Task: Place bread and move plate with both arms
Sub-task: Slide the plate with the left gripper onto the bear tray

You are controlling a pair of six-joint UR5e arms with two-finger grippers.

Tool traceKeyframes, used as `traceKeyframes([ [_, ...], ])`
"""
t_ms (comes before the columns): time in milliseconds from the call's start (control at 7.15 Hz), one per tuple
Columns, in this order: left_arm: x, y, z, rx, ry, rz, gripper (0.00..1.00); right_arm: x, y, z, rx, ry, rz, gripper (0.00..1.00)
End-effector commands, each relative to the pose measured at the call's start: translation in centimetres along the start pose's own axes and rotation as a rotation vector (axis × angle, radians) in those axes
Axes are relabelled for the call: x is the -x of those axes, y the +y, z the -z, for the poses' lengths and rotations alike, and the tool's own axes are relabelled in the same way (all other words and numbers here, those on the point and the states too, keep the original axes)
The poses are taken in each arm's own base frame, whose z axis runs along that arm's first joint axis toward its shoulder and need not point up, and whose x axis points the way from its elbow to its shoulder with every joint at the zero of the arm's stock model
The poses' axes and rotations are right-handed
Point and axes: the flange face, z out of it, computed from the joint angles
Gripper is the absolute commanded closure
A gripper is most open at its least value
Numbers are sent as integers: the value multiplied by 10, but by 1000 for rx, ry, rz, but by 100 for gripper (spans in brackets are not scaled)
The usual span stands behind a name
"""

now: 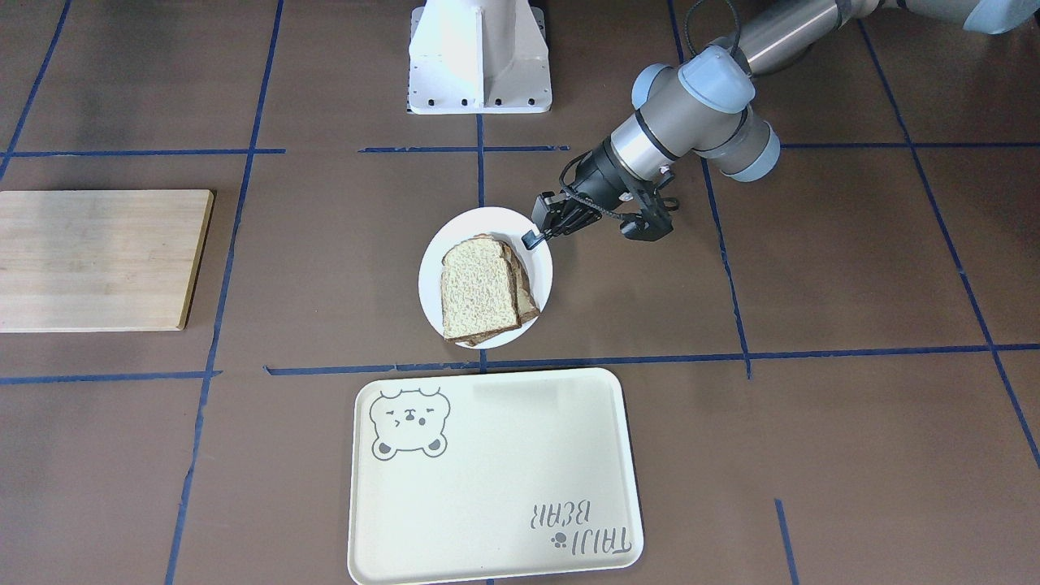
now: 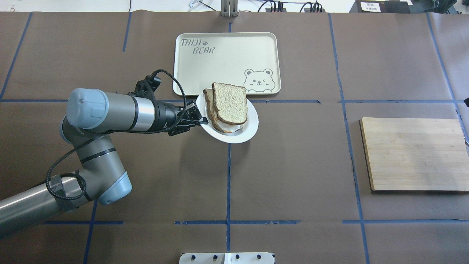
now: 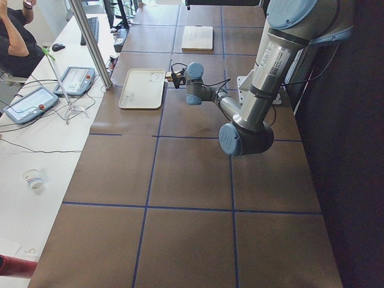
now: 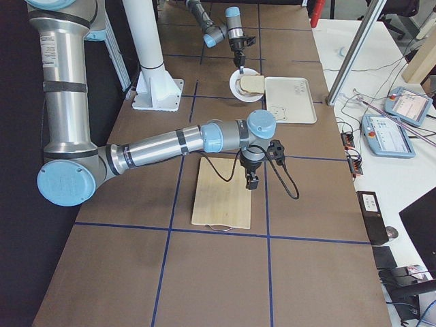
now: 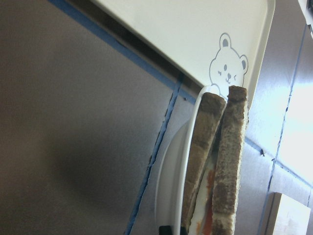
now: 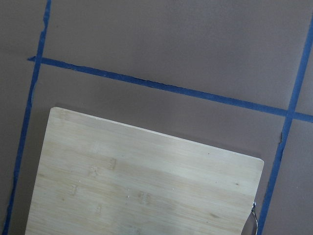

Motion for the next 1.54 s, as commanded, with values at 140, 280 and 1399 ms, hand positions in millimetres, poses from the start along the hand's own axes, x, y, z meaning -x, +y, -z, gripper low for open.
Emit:
traceKeyframes([
  [140,-28,-15,6,-65,149,149,100,0,0,4,-8,1,-2,0],
  [280,-38,-29,-16,-137,216,232,100,0,-1,4,-9,1,-1,0],
  [1399,-19,-94,-143,-424,149,292,100,0,-3,3,-8,2,2,0],
])
